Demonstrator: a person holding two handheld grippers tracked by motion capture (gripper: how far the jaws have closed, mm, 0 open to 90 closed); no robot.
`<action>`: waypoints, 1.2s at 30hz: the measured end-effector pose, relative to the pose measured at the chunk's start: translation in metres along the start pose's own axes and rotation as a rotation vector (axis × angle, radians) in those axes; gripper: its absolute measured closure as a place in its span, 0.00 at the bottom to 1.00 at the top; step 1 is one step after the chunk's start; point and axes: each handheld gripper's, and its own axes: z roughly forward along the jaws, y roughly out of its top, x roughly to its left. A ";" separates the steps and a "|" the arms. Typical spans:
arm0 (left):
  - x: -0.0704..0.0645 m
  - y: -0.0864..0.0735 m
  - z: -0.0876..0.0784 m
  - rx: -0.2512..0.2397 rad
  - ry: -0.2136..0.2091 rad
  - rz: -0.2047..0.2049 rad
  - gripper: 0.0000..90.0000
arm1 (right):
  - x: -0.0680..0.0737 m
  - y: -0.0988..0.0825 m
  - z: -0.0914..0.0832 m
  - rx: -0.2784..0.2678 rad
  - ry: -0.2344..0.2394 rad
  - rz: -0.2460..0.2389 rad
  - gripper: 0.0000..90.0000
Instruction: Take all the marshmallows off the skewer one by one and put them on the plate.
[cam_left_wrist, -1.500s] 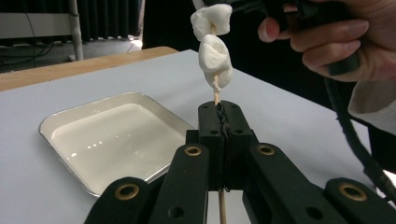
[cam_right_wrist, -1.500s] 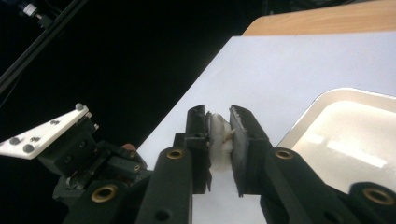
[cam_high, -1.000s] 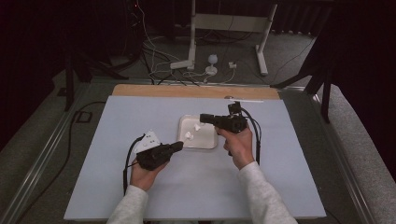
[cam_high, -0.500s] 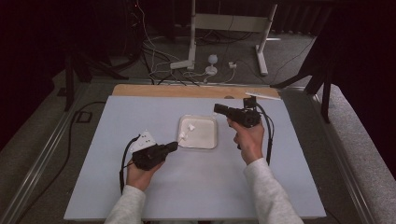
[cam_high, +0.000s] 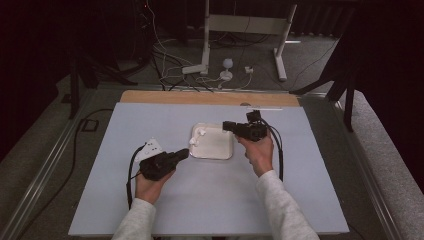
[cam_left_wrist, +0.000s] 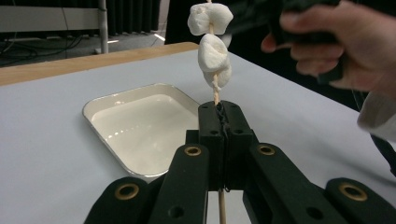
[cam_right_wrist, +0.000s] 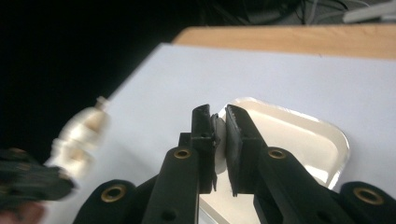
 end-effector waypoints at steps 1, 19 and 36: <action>0.000 0.000 0.000 0.001 0.004 -0.004 1.00 | -0.001 -0.002 0.005 0.014 -0.013 -0.009 0.91; 0.006 -0.004 0.002 0.010 0.022 -0.029 1.00 | -0.007 -0.019 0.034 0.120 -0.042 0.006 0.33; 0.004 -0.005 0.006 0.012 0.022 -0.029 1.00 | 0.029 -0.008 0.012 0.054 0.214 0.026 0.35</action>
